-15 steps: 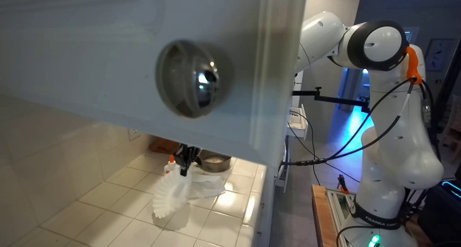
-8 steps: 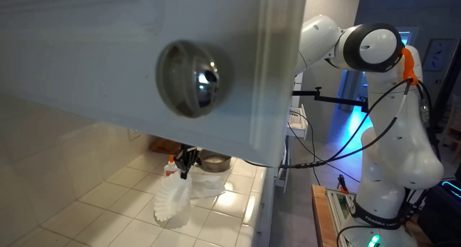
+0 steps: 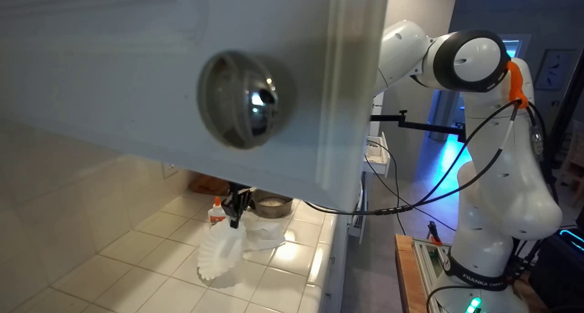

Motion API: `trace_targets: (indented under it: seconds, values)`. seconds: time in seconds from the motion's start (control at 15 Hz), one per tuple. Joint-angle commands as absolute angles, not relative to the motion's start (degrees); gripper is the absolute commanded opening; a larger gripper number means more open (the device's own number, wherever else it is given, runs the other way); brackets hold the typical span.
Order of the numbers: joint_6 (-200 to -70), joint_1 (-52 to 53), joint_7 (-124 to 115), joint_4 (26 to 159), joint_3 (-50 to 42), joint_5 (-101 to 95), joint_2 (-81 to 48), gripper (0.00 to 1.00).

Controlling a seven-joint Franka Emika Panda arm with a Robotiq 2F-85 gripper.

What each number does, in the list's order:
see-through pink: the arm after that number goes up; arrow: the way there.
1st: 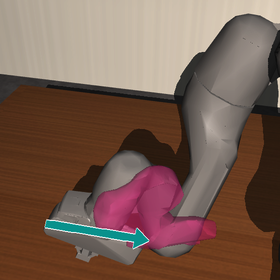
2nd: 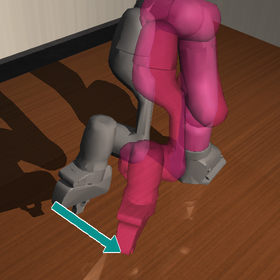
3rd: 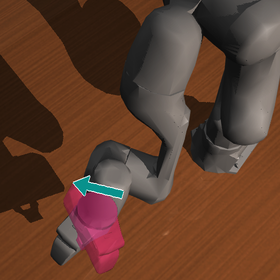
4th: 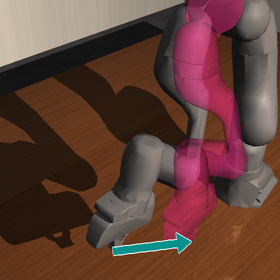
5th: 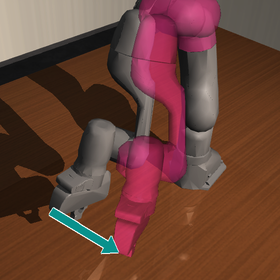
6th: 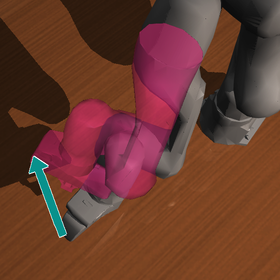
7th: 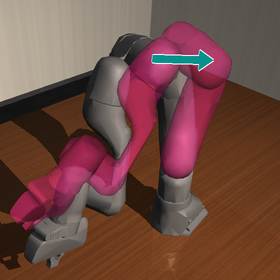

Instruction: Put the white bowl on the counter.

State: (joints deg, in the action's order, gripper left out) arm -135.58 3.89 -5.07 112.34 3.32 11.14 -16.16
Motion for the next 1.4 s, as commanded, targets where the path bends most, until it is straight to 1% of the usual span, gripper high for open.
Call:
trace_targets:
  seconds: [0.0, 0.2, 0.6, 0.73, 0.8, 1.33]
  values:
    - [-136.1, 4.4, -6.8, 111.5, 3.0, 8.9, -16.9, 0.27]
    - [-135.8, 4.3, -6.8, 111.5, 3.1, 8.8, -16.7, 0.45]
    - [-135.0, 4.8, -10.0, 111.5, 2.4, 7.3, -15.9, 0.88]
    - [-134.8, 5.1, -11.8, 111.6, 2.0, 5.8, -15.6, 0.99]
    - [-134.5, 5.2, -12.8, 111.7, 1.9, 4.9, -15.4, 1.00]
    - [-131.9, 6.0, -20.7, 112.1, 0.8, 0.3, -13.7, 1.00]
